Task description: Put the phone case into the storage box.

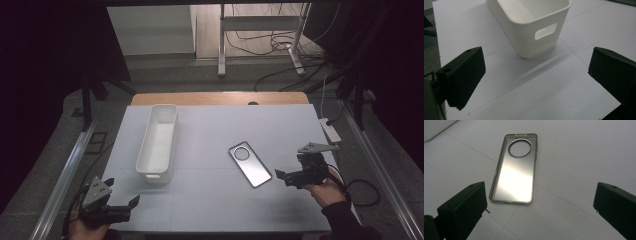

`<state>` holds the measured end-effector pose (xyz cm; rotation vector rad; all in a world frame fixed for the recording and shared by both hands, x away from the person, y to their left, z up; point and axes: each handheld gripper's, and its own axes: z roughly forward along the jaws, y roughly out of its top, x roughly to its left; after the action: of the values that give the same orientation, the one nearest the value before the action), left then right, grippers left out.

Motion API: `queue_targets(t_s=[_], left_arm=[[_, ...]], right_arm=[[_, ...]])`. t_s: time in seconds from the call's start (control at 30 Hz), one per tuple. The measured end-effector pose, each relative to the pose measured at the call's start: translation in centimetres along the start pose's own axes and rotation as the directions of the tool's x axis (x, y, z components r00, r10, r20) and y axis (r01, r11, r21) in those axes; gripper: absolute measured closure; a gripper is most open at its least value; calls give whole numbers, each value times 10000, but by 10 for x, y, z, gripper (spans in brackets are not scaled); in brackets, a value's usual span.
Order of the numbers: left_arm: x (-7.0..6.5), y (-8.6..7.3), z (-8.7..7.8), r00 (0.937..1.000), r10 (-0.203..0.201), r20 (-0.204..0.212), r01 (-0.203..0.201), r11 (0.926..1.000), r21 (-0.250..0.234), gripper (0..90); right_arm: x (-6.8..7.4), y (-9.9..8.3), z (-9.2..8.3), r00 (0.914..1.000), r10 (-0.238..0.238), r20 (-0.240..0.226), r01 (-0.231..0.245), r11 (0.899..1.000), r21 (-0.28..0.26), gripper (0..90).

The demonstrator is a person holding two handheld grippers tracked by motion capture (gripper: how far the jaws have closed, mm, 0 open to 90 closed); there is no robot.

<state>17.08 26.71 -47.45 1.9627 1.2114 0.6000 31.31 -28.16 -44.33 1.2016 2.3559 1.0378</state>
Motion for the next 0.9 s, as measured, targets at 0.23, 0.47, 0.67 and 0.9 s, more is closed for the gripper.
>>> queue_targets(t_s=[0.23,0.47,0.67,0.9], left_arm=[[0,0,0,10000,2,11,-2,10000,5,17],[0,0,0,10000,14,10,-14,10000,12,17],[0,0,0,10000,9,13,-9,10000,12,17],[0,0,0,10000,-7,0,7,10000,15,18]], right_arm=[[0,8,8,9995,-53,-316,58,9998,166,4],[0,17,19,9993,-125,-350,134,9996,243,3],[-3,23,28,9998,2,-223,6,9994,341,0],[-6,28,37,9999,-44,-106,49,9988,480,0]])
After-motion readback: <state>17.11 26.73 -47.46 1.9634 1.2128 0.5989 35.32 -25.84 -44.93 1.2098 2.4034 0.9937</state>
